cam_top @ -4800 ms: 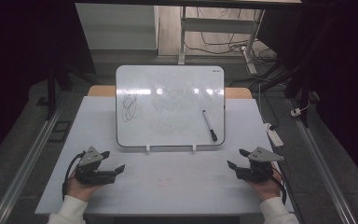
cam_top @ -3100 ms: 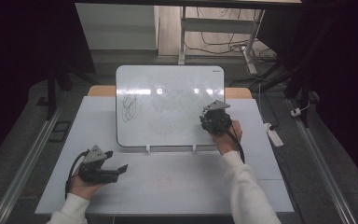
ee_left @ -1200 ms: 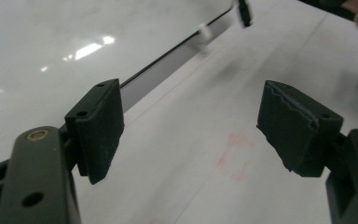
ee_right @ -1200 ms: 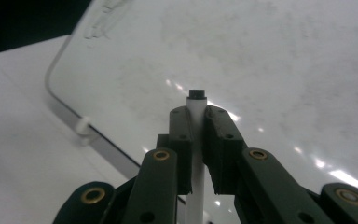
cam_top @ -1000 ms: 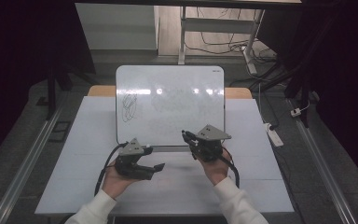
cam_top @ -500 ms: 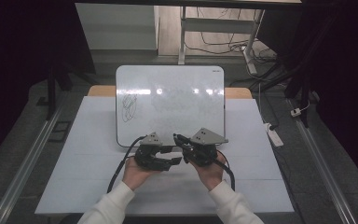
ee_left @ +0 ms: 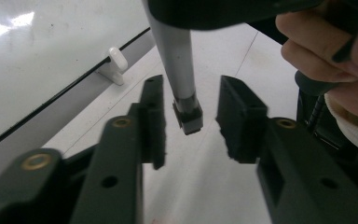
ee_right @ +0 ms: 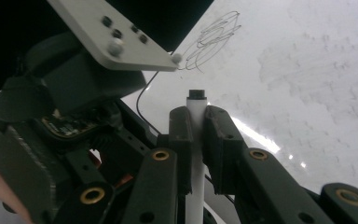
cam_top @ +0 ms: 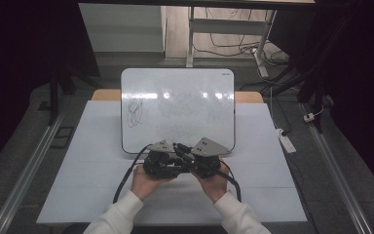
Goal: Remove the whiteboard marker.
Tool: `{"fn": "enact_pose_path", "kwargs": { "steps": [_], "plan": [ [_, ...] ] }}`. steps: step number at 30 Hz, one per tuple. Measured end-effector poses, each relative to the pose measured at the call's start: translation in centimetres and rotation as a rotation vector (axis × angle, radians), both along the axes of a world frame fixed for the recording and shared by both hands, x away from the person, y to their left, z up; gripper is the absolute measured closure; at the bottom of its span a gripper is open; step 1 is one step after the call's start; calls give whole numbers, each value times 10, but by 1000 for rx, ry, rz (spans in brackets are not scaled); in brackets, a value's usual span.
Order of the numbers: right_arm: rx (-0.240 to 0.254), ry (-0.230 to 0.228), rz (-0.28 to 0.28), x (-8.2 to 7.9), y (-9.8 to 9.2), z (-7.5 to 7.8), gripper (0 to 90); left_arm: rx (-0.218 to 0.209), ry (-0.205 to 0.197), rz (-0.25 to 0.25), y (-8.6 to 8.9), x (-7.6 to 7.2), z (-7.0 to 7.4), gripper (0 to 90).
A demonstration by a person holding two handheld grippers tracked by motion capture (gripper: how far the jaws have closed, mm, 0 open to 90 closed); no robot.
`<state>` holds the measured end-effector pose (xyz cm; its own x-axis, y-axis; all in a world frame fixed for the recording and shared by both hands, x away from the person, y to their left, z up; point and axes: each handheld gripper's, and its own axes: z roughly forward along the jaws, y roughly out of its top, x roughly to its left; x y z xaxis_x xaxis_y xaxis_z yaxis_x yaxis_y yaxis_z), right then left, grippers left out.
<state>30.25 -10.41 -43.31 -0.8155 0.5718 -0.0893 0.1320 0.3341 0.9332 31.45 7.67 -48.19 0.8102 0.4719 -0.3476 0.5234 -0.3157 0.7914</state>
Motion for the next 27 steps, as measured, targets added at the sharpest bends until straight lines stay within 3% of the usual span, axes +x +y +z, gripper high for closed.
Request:
{"fn": "enact_pose_path", "kwargs": {
  "steps": [5,15,18,22,27],
  "plan": [
    [-14,-20,14,-5,4,2,808,-12,11,-8,1,0,-2,741],
    [-3,-13,28,-6,5,3,794,-32,12,8,5,-1,-4,776],
    [29,2,43,-5,3,5,671,-28,-18,25,9,-3,-2,779],
    [76,20,48,-4,-7,13,603,-39,-46,49,20,-5,1,780],
    [38,56,12,3,-32,10,563,-59,-60,79,39,-6,2,781]
  ]
}}
